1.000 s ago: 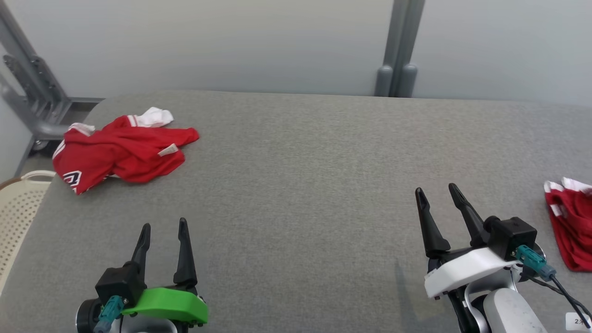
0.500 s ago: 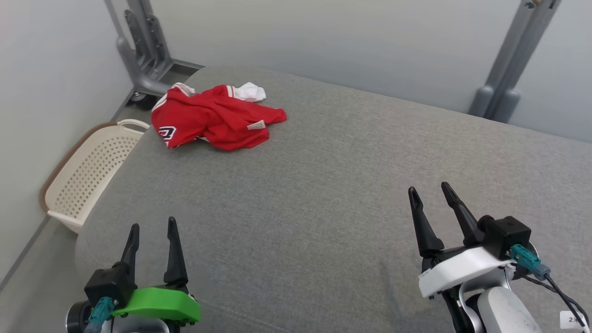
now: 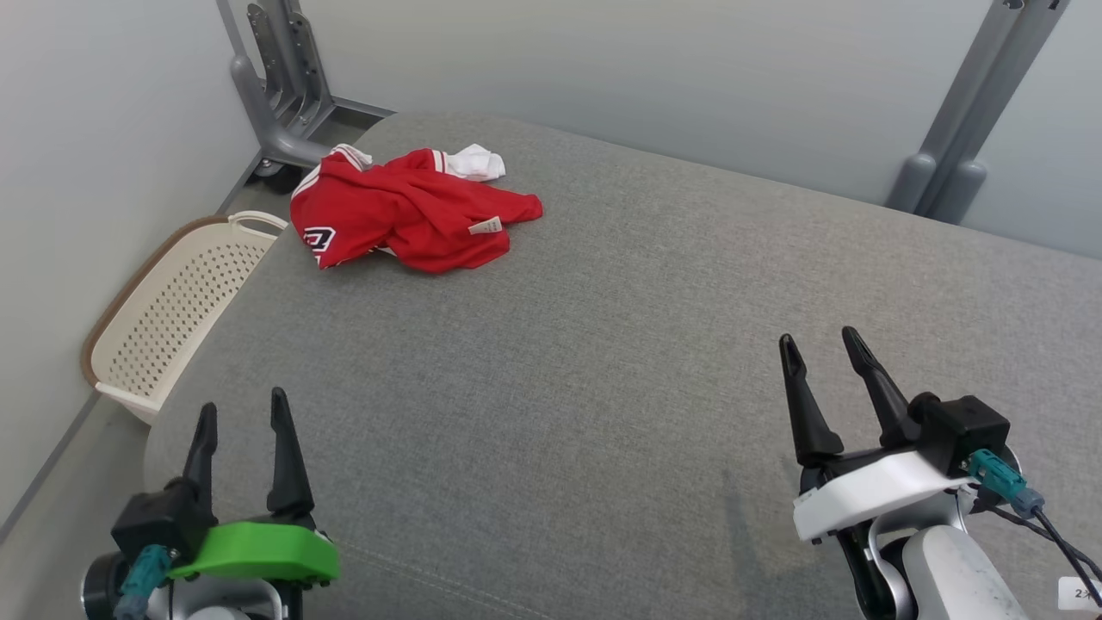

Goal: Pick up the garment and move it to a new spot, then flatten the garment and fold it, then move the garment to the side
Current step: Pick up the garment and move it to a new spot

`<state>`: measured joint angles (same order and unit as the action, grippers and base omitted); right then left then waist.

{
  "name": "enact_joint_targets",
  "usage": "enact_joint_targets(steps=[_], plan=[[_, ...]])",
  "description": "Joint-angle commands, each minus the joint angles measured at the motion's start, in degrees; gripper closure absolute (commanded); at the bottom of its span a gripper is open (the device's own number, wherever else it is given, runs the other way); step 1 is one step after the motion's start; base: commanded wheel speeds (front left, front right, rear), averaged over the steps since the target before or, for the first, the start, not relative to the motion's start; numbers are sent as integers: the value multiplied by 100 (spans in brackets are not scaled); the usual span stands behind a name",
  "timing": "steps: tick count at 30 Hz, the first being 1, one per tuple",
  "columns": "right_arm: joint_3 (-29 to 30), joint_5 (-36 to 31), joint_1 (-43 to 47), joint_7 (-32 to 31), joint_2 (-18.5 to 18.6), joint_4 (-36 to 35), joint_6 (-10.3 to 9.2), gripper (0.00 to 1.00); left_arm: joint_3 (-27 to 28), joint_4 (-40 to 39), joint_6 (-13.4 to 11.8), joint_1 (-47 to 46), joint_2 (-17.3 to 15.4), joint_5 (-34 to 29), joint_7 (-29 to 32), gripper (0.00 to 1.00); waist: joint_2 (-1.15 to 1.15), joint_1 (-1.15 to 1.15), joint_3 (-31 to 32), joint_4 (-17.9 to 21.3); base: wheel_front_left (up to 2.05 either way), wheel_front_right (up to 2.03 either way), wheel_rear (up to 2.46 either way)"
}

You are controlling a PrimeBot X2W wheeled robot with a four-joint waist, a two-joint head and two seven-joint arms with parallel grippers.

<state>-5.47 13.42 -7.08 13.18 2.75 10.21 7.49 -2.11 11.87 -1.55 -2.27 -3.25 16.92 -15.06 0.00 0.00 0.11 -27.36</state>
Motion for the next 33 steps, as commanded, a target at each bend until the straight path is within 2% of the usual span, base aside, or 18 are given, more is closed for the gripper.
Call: enact_joint_targets(steps=[1, 9, 13, 17, 24, 28, 33], plan=[[41, -64, -18, 14, 25, -56, 0, 0, 55, -21, 29, -181, -94, -11, -14, 0, 0, 0, -65, 118, 0, 0, 0], [151, -369, -244, -160, 26, -385, 0, 0, 321, 395, 121, -1366, -599, 82, 190, 0, 0, 0, -609, 509, 0, 0, 0], [170, -550, -433, -268, 26, -589, 0, 0, 252, 804, 245, -2217, -983, -76, 437, 0, 0, 0, -1007, 723, 0, 0, 0], [159, -706, -597, -340, 27, -738, 0, 0, 247, 1144, 343, -2906, -1193, -62, 643, 0, 0, 0, -1350, 906, 0, 0, 0], [-126, -928, -1024, -417, 29, -995, -1, 0, 313, 2372, 445, -4255, -1558, 122, 1442, 0, 0, 0, -2102, 1435, 0, 0, 0], [-288, -1034, -1226, -417, 27, -1122, 0, 0, 366, 3049, 422, -4821, -1733, 225, 1803, 0, 0, 0, -2447, 1724, 0, 0, 0], [-319, -1189, -1336, -395, 28, -1259, 0, 0, 359, 3811, 236, -5269, -1817, 235, 2257, 0, 0, 0, -2795, 1961, 0, 0, 0]])
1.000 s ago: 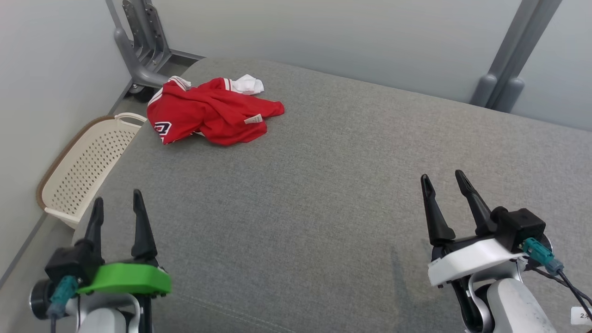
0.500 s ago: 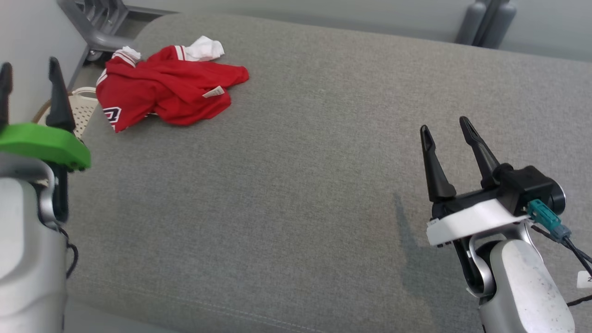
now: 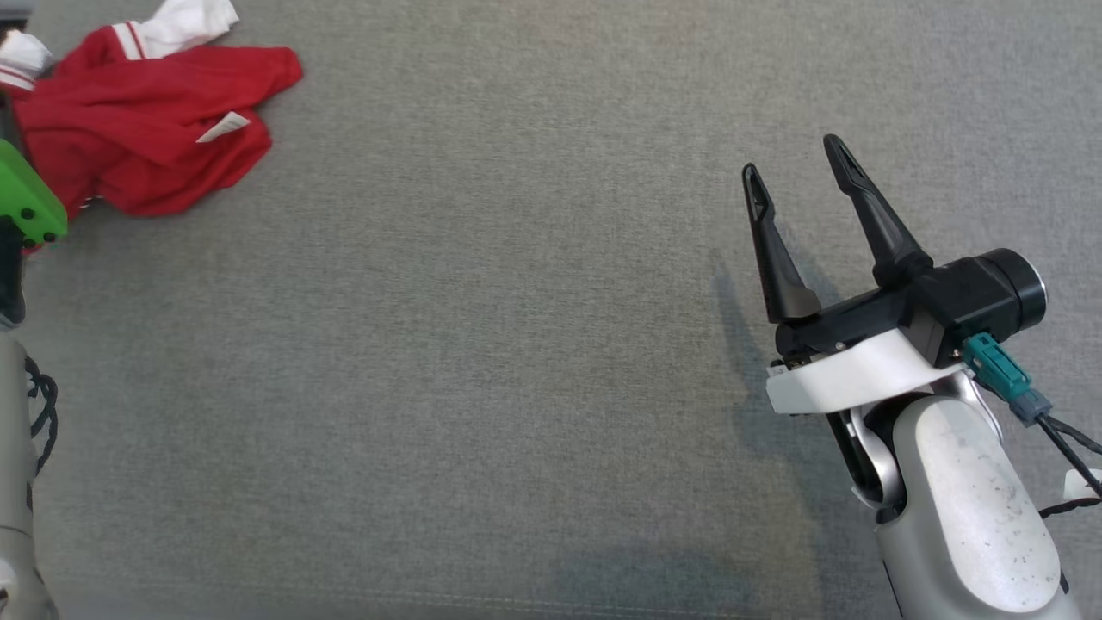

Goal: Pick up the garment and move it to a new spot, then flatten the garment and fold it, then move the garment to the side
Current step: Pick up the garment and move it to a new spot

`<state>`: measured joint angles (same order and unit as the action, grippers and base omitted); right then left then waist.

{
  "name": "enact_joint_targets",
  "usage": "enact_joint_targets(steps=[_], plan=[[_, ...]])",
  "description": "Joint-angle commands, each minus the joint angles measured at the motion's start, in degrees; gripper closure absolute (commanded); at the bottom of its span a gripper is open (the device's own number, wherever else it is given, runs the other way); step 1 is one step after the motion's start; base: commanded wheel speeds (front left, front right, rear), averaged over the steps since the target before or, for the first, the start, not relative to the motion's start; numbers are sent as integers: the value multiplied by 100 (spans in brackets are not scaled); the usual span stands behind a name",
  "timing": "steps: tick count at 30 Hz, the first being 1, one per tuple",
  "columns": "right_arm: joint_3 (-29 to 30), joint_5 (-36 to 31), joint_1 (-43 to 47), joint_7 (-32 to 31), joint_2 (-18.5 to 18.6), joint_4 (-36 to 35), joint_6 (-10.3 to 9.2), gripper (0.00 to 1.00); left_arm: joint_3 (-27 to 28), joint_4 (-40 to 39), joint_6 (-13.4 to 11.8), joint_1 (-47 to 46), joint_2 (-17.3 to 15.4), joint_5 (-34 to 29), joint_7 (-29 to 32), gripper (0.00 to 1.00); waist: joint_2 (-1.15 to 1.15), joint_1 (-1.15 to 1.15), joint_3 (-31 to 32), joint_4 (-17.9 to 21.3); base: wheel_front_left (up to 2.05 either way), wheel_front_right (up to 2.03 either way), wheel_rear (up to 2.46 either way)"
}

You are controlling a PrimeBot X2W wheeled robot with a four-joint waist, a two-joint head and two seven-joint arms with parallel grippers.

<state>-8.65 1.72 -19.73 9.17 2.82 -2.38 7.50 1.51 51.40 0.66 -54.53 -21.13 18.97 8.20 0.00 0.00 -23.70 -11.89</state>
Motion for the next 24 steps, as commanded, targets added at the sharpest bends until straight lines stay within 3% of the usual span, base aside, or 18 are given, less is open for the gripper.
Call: enact_joint_targets(steps=[1, 12, 13, 14, 16, 24], plan=[[1, -54, -99, 23, 16, -51, -1, 0, -13, 85, -46, -151, -82, 20, 29, 0, 0, 0, -515, 482, 0, 0, 0], [17, -110, -115, 101, 16, -94, -1, 0, -41, 899, -120, -386, -176, 72, 17, 0, 0, 0, -738, 611, 0, 0, 0], [13, -109, -123, 116, 16, -86, -1, 0, -62, 964, -110, -400, -176, 62, 40, 20, 0, 0, -738, 614, 0, 0, 0], [8, -109, -130, 128, 16, -76, -1, 0, -75, 1013, -101, -411, -177, 58, 43, 52, 0, 0, -731, 616, 0, 0, 0], [4, -95, -140, 157, 16, -45, -1, 0, -101, 1121, -86, -432, -187, 48, 22, 100, 0, 0, -686, 618, 0, 0, 0], [22, 62, -61, 329, 17, 167, -1, 0, -336, 1120, -135, -597, -407, -202, -443, 100, 0, 0, -246, 662, 0, 0, 0]])
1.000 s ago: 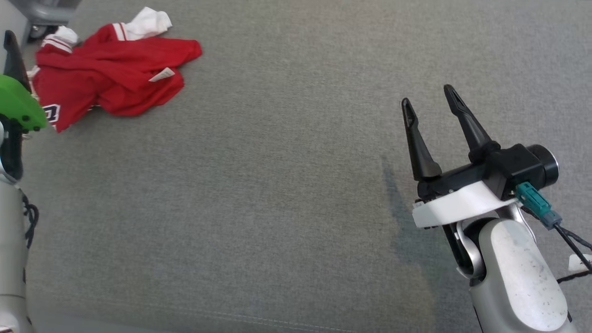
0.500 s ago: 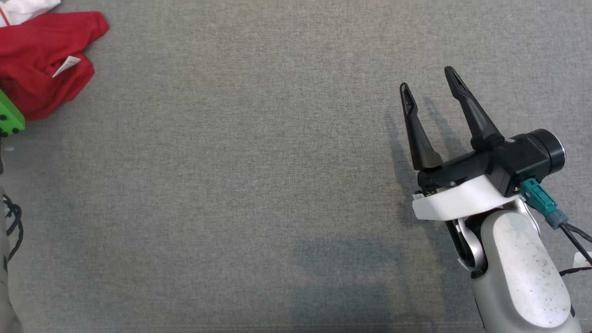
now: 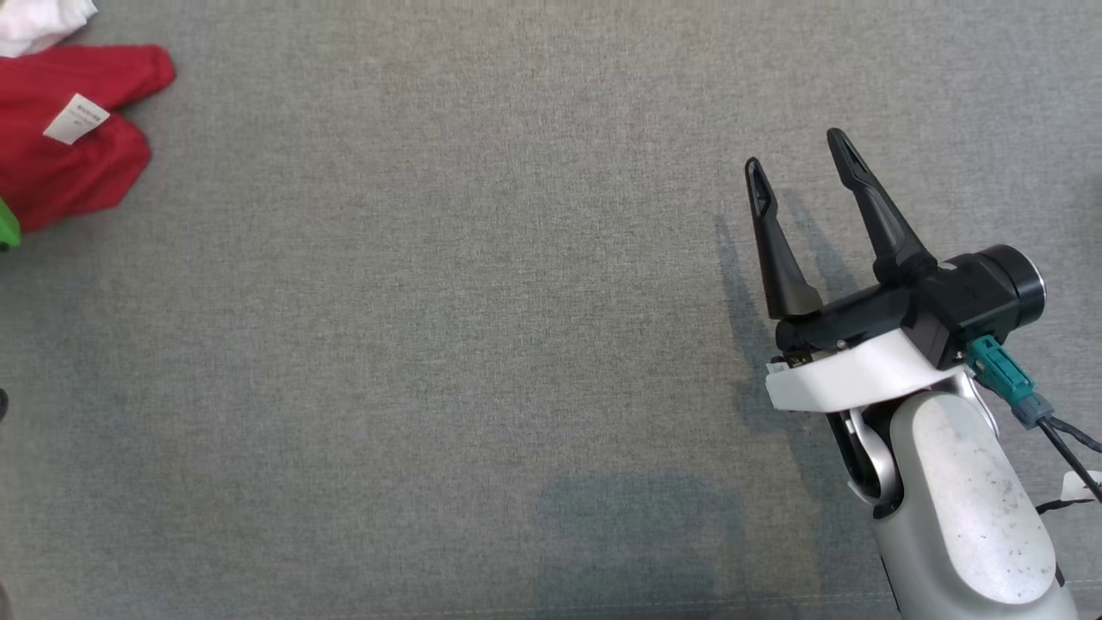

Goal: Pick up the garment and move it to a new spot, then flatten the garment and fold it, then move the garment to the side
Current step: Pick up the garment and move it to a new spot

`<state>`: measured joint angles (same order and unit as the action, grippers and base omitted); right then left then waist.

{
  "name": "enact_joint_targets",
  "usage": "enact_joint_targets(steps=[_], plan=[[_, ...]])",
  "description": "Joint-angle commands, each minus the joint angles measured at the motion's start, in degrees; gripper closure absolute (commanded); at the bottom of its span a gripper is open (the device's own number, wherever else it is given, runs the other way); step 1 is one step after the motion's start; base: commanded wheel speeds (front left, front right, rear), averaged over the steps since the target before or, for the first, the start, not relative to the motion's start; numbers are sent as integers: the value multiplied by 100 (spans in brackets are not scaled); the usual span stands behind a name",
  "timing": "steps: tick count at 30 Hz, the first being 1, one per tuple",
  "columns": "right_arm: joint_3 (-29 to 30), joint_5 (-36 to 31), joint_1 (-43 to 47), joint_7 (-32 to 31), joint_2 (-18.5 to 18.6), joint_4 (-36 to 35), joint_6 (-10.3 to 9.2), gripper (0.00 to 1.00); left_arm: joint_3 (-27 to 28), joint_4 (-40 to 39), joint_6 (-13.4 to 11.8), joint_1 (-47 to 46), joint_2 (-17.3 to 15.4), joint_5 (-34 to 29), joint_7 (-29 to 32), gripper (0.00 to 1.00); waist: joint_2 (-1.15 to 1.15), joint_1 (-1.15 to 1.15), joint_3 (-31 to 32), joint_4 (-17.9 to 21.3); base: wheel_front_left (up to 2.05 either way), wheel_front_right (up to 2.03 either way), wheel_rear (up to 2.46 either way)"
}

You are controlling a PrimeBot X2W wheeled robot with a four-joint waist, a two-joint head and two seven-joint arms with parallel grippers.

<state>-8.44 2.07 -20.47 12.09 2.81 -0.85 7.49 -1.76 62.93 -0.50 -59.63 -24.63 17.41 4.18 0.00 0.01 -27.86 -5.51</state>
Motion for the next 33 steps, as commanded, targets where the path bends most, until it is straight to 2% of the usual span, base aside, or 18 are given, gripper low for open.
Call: enact_joint_targets(steps=[1, 6, 13, 20, 33], plan=[[-1, 52, 40, 59, 18, 48, 0, 0, -71, -60, -20, -108, -92, -108, -130, 100, 0, -1, 253, 33, 0, 0, 0], [33, 163, 163, 133, 18, 187, 0, 0, -326, -160, 119, -270, -212, -328, -456, 100, 0, -1, 604, 76, 0, 0, 0], [100, 346, 392, 231, 17, 358, 0, 0, -793, -392, 354, -517, -51, -640, -803, 100, 0, -1, 1219, 217, 0, 0, 0], [231, 475, 659, 284, 17, 442, 0, 0, -1101, -669, 597, -559, 350, -614, -966, 100, 0, -1, 1679, 373, 0, 0, 0], [495, 587, 1094, 304, 18, 400, 0, 0, -1584, -1600, 760, 429, 1421, -165, -1141, 100, 0, -1, 2168, 492, 0, 0, 0]])
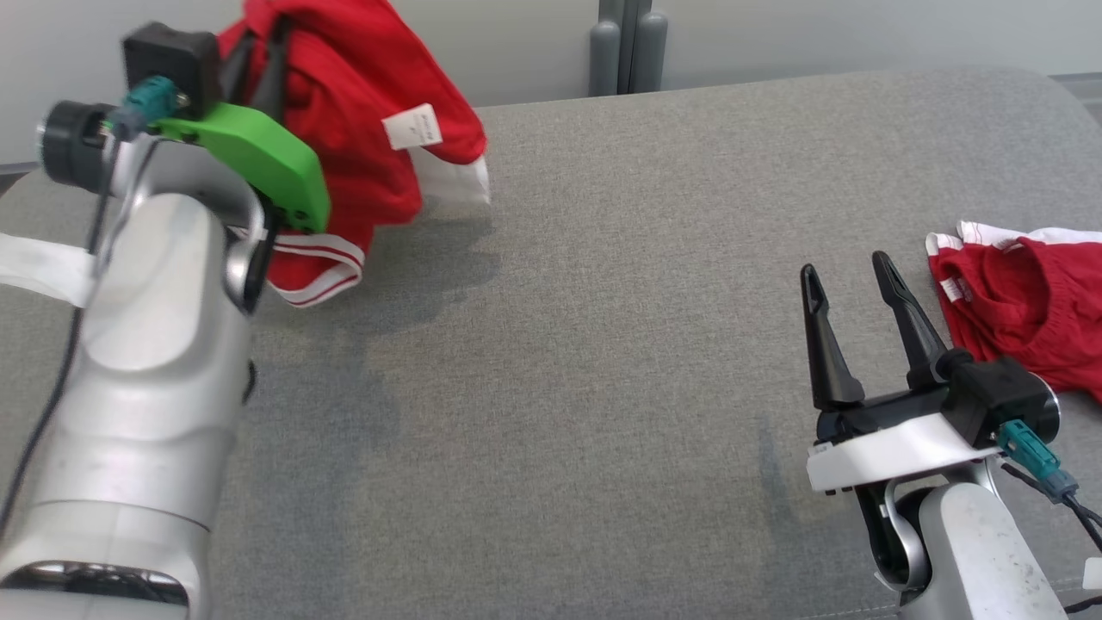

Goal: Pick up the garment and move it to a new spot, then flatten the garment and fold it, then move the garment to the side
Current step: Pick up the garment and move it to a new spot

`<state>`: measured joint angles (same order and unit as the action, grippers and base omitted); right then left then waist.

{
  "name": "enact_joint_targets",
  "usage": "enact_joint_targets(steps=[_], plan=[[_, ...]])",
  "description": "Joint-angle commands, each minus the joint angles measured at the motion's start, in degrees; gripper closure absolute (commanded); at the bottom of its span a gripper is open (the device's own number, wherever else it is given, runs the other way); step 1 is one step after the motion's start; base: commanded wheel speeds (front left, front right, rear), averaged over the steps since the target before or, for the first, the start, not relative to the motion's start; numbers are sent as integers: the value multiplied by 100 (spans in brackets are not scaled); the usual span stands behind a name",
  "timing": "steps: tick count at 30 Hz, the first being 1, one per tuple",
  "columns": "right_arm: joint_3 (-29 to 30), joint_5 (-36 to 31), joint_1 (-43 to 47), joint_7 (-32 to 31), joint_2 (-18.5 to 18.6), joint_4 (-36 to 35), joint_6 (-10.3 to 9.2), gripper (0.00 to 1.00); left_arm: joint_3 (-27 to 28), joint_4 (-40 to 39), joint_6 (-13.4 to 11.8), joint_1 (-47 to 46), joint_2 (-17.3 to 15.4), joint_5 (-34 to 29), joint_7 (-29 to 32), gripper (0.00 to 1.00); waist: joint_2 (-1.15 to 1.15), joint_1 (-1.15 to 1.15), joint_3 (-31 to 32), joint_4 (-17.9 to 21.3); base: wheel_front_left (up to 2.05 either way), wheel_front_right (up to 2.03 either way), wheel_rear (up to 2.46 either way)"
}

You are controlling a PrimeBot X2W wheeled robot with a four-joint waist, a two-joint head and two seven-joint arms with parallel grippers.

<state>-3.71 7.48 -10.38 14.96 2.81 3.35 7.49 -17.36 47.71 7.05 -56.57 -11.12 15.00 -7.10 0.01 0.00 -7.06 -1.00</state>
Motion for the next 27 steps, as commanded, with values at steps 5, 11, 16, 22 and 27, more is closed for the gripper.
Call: enact_joint_targets(steps=[5, 11, 16, 22, 27], plan=[[98, 64, 193, 21, 17, -56, 0, 0, -274, -787, 9, 695, 469, 227, 73, 100, -1, 0, 161, 43, 0, 0, 0], [61, 94, 177, 25, 17, -109, 0, 0, -741, -1619, -282, 1468, 768, 376, 242, 100, -1, 0, 83, 145, 0, 0, 0], [36, 111, 67, 26, 19, -140, 0, 0, -1143, -1783, -570, 1860, 805, 427, 263, 100, -1, 0, -76, 339, 0, 0, 0], [99, 59, -39, 27, 18, -180, 0, 0, -1910, -1507, -900, 2162, 809, 989, 57, 100, -1, 0, -332, 727, 0, 0, 0], [134, 63, -77, 27, 16, -178, 0, 0, -2598, -1030, -1141, 2262, 809, 1586, -158, 100, -1, 0, -452, 1008, 0, 0, 0]])
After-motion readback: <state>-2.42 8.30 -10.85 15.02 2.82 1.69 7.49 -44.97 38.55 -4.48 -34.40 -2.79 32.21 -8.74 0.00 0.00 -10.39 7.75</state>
